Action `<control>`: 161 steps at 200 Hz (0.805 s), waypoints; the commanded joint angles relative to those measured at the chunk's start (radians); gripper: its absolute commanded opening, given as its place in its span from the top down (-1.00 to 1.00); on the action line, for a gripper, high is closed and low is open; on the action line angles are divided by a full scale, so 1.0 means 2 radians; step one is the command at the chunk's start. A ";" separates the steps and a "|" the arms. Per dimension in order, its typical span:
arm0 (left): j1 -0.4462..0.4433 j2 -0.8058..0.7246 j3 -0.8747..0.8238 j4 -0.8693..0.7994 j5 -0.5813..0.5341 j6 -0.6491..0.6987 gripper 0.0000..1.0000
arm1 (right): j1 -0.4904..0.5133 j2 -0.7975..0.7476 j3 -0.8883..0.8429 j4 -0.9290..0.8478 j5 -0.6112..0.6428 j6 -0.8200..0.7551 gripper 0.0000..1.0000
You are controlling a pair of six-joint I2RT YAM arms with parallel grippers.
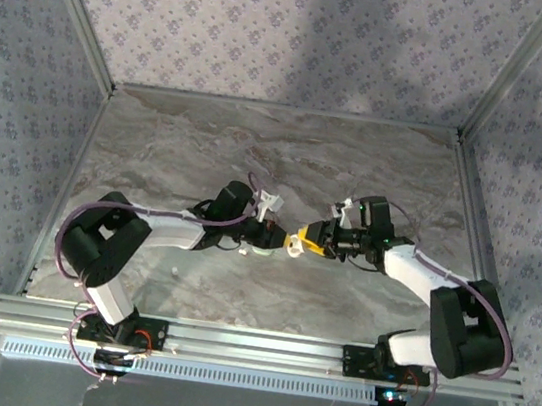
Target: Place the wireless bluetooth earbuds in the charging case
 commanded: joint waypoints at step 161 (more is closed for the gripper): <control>-0.015 0.078 0.064 -0.057 0.016 0.018 0.81 | -0.003 0.103 -0.021 0.096 -0.032 0.000 -0.02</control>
